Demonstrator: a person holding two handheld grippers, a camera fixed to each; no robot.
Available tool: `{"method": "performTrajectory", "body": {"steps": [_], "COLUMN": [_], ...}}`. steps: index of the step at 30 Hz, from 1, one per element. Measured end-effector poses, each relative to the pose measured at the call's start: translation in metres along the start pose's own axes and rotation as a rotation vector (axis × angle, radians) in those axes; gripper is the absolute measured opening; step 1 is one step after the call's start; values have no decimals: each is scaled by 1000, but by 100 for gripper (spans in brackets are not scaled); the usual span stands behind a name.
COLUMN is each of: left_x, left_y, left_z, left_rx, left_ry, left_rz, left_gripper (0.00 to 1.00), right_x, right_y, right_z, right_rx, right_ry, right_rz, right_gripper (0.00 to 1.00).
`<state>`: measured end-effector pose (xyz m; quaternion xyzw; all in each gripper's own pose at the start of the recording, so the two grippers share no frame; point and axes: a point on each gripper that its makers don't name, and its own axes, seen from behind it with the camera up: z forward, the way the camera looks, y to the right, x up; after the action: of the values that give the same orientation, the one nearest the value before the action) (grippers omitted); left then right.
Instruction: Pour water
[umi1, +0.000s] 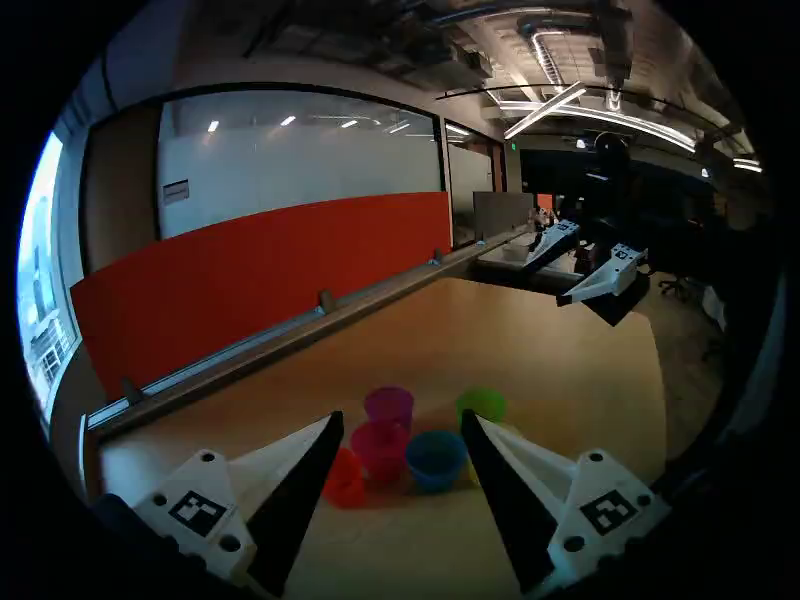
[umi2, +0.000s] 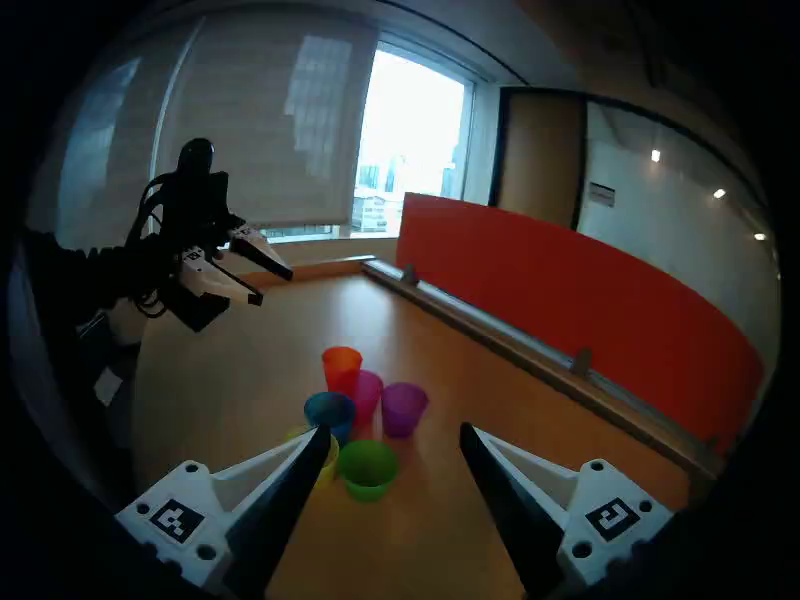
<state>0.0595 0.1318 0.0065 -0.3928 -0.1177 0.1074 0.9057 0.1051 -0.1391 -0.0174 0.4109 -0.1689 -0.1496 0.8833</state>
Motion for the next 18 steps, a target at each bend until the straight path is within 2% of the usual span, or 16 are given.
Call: {"method": "performTrajectory", "body": {"steps": [18], "left_x": [-52], "left_y": [10], "left_z": [32], "left_rx": [-72], "left_ry": [-116], "left_rz": [22], "left_gripper": [87], "right_x": [-41], "right_y": [-6], "right_z": [36], "right_rx": [56], "right_ry": [-83], "right_rz": [-30], "right_gripper": [100]}}
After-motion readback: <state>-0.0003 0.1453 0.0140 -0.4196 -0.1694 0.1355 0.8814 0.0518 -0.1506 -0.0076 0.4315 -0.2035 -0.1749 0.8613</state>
